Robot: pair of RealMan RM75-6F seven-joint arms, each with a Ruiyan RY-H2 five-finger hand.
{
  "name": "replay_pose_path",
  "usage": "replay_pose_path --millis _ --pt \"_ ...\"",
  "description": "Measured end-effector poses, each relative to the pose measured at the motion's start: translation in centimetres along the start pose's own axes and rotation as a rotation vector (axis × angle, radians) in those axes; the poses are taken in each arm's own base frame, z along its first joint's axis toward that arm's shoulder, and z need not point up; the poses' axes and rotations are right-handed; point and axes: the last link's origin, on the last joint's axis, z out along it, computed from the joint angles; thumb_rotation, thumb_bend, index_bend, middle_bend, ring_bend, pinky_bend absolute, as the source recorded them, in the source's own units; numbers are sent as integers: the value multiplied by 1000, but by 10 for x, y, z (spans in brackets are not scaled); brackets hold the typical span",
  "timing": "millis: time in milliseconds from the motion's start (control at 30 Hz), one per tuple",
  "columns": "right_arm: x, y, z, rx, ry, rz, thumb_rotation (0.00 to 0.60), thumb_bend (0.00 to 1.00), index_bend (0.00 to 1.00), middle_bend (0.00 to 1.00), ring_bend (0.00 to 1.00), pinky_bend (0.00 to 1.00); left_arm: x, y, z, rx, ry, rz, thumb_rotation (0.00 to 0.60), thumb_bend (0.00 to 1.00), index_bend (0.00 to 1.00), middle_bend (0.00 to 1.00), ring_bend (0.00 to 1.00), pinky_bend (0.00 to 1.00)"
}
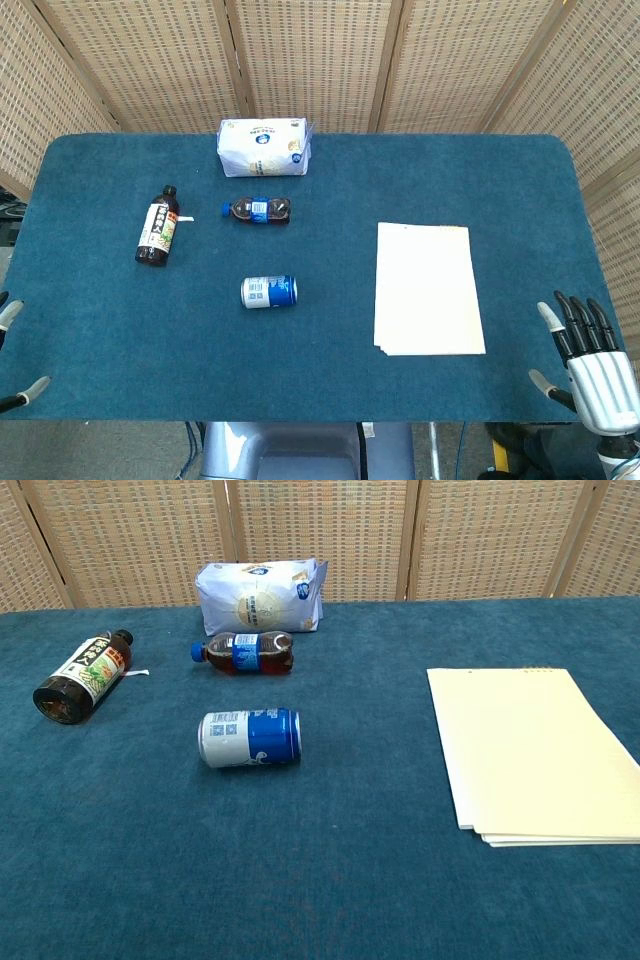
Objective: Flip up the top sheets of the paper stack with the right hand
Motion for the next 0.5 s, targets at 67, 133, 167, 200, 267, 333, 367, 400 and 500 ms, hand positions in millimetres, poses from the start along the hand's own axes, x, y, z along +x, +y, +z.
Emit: replay_pose_path --millis 67,133,167,200,267,333,367,400,500 --pt "-1 0 0 2 -3 -1 600 0 0 0 0 0 0 0 0 1 0 -2 600 0 0 0 0 0" --pt "-1 0 0 4 -5 -1 600 0 0 0 0 0 0 0 0 2 0 -2 600 0 0 0 0 0" --pt "-1 -1 0 6 -8 -1 600 0 0 0 0 0 0 -1 0 3 0 -3 600 0 0 0 0 0" --pt "-2 -1 0 8 -12 1 600 0 0 0 0 0 1 -1 0 4 1 -4 600 0 0 0 0 0" --pt "-4 -2 1 17 -22 4 600 0 0 0 0 0 1 -1 0 6 3 -6 600 0 0 0 0 0" --pt "-6 -4 3 36 -33 10 600 0 0 0 0 0 2 -1 0 8 5 -9 600 0 0 0 0 0" --pt "-9 -6 5 52 -44 13 600 0 0 0 0 0 2 -2 0 10 6 -10 600 0 0 0 0 0" --pt "-11 -7 7 66 -54 14 600 0 0 0 0 0 2 -2 1 11 6 -10 600 0 0 0 0 0" --pt "-22 -12 16 123 -92 16 600 0 0 0 0 0 1 -2 2 15 4 -7 600 0 0 0 0 0"
